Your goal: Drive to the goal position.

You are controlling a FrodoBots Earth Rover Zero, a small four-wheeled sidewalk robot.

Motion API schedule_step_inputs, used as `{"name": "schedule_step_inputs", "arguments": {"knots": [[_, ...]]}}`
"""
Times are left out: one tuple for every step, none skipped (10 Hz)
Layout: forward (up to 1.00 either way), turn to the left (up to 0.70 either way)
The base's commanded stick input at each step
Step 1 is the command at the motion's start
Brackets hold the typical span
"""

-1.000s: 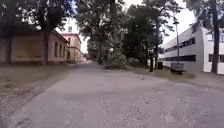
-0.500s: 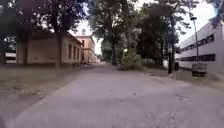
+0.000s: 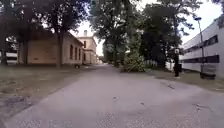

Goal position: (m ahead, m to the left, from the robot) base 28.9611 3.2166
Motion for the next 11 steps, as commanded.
{"name": "schedule_step_inputs", "arguments": {"knots": [[0.85, 0.0], [0.85, 0.0], [0.85, 0.0], [0.85, 0.0], [0.85, 0.0], [0.85, 0.0], [0.85, 0.0], [0.85, 0.0], [0.85, 0.0], [0.85, 0.0], [0.85, 0.0]]}}
